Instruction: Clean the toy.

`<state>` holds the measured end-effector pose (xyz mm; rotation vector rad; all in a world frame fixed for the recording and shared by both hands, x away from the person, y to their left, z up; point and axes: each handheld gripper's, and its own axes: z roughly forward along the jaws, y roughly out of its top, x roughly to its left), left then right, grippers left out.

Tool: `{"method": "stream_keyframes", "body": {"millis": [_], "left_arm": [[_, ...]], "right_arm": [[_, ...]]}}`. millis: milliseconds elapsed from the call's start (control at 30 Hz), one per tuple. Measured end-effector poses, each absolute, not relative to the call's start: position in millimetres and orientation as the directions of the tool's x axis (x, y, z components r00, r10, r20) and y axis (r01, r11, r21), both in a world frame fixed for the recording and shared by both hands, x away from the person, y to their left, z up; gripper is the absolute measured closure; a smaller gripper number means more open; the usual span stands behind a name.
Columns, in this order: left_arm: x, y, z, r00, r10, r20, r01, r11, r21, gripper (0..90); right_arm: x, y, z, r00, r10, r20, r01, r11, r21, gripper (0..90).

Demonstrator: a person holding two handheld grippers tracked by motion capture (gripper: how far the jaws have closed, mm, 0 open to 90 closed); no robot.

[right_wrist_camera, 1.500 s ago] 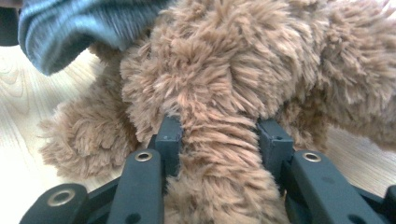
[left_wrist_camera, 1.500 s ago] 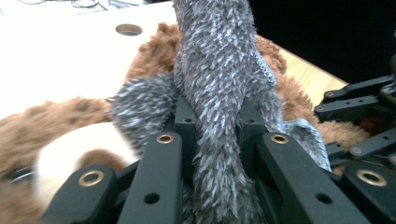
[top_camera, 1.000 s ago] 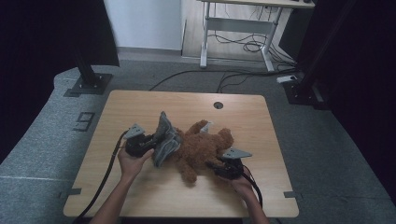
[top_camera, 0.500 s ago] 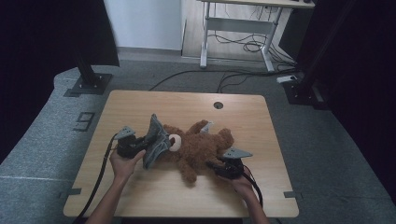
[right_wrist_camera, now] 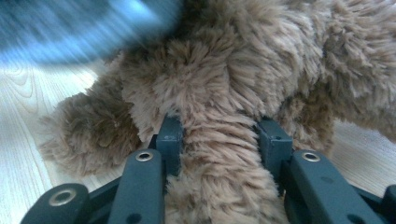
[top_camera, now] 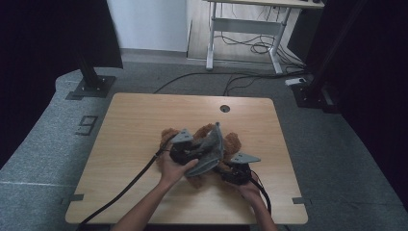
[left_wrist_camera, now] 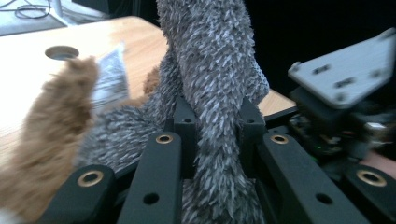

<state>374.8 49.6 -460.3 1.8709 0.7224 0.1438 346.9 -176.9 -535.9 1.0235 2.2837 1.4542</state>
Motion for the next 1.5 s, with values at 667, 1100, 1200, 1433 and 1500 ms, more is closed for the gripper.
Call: {"method": "stream_keyframes", "body": {"millis": [667, 1100, 1200, 1433, 1500], "left_arm": [[387, 149, -456, 0.669, 0.718, -0.192, 0.433, -0.166, 0.886, 75.8], [396, 204, -491, 0.555, 0.778, -0.294, 0.537, -0.065, 0.841, 75.8], [395, 208, -494, 0.548, 0.781, -0.299, 0.543, -0.060, 0.838, 75.9], [392, 218, -499, 0.537, 0.794, -0.287, 0.546, -0.067, 0.835, 75.8], [391, 226, -501, 0.522, 0.804, -0.284, 0.547, -0.061, 0.835, 75.8]], "right_arm": [[346, -176, -536, -0.734, 0.664, 0.145, 0.424, 0.280, 0.862, 63.6], [345, -175, -536, -0.734, 0.662, 0.149, 0.426, 0.279, 0.860, 63.6], [345, -175, -536, -0.736, 0.661, 0.150, 0.427, 0.281, 0.860, 63.5], [344, -175, -535, -0.740, 0.658, 0.140, 0.422, 0.291, 0.859, 63.5], [344, -175, -536, -0.740, 0.658, 0.141, 0.422, 0.291, 0.859, 63.5]]}}
